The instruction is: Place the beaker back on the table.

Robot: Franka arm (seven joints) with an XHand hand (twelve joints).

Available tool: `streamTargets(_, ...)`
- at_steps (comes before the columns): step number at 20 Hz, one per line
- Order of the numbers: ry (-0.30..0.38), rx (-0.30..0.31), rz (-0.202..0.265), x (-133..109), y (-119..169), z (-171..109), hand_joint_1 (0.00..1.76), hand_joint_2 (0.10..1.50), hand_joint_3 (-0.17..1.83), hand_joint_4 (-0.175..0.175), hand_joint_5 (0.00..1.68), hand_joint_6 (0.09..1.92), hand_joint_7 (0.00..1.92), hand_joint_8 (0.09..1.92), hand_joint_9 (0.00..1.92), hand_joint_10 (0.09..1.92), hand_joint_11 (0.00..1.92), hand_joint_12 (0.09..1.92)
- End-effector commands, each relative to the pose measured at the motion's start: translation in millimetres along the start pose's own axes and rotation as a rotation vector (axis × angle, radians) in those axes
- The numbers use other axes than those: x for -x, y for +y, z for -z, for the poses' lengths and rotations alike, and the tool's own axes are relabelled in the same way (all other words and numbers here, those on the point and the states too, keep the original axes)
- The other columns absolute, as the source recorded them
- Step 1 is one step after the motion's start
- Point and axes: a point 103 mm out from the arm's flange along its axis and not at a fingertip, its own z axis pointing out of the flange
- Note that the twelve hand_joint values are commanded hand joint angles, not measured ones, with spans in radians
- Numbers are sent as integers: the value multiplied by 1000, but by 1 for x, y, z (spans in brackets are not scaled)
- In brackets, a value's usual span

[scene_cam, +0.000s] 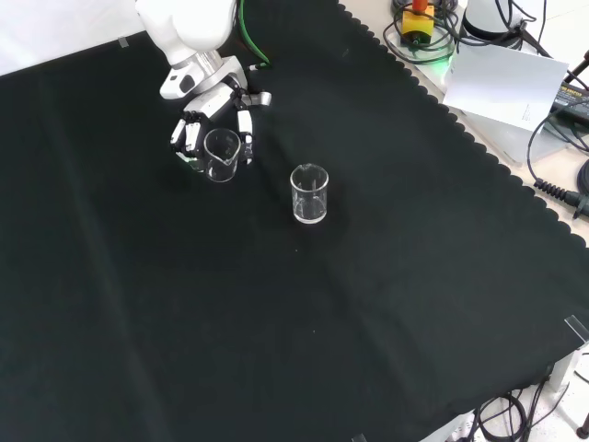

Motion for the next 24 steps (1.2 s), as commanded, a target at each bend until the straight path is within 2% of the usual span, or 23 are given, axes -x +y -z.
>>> streamTargets(1, -4, -17, -25, 0, 1, -1, 1024, 910, -175, -29, 558, 804, 584, 668, 910, 87, 281, 1332)
streamTargets(6, 22, -27, -45, 7, 0, -7, 1005, 918, -175, -33, 601, 818, 588, 675, 910, 87, 289, 1337)
streamTargets(10, 50, -36, -63, 14, -3, -10, 989, 929, -175, -33, 701, 806, 598, 685, 919, 87, 300, 1335)
streamTargets(11, 54, -39, -65, 15, -3, -10, 983, 930, -175, -35, 690, 797, 595, 684, 918, 87, 302, 1334)
streamTargets(16, 65, -23, -63, 15, -5, -6, 932, 902, -175, -57, 418, 690, 431, 714, 816, 87, 203, 1367)
streamTargets(19, 74, -7, -52, 13, -5, 0, 881, 872, -175, -64, 368, 608, 340, 740, 753, 87, 134, 1391)
streamTargets(24, 77, -59, -81, 15, -3, -1, 792, 826, -175, -67, 337, 505, 243, 745, 681, 87, 68, 1419)
